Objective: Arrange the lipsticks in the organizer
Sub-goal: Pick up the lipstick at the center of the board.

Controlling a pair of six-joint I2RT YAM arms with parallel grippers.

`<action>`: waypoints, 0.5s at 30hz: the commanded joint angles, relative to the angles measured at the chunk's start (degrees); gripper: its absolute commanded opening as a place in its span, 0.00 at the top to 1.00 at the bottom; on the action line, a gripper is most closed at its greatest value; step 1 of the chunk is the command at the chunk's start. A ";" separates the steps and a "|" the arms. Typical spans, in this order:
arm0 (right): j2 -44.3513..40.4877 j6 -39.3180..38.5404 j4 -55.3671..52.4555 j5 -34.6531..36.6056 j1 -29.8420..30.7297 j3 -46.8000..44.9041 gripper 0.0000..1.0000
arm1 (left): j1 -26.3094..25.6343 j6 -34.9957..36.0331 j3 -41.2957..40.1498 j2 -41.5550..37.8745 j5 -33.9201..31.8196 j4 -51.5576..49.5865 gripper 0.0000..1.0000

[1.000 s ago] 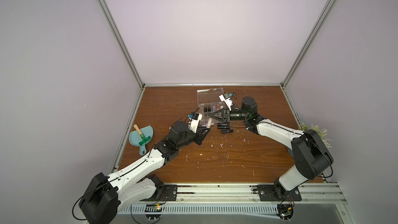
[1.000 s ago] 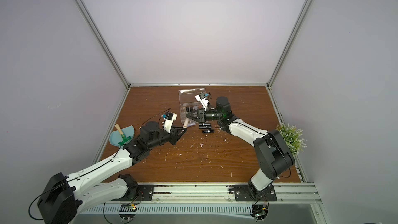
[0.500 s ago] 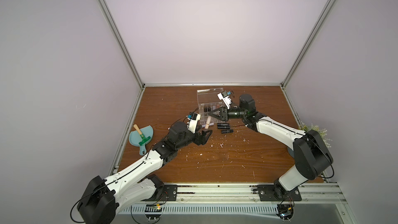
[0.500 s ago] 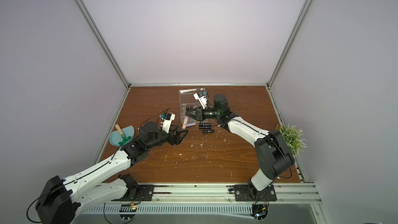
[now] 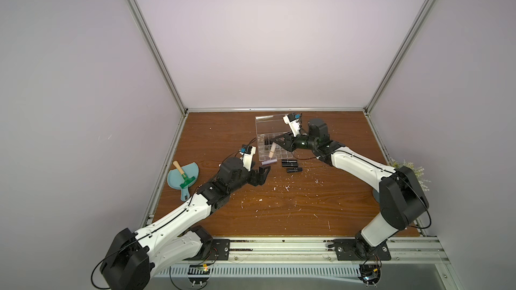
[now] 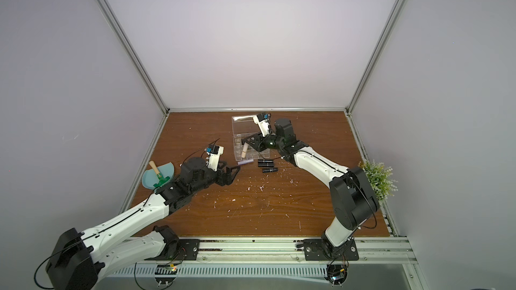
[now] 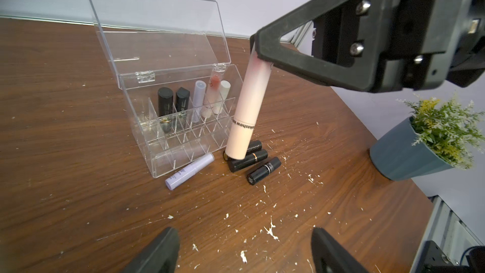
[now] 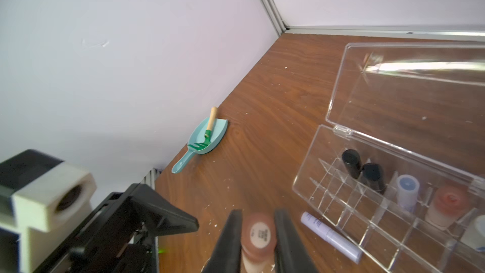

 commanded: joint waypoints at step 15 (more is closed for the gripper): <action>6.49 -8.08 6.02 13.14 5.04 6.81 0.85 | 1.11 -1.60 0.94 -4.13 -5.82 -3.75 0.00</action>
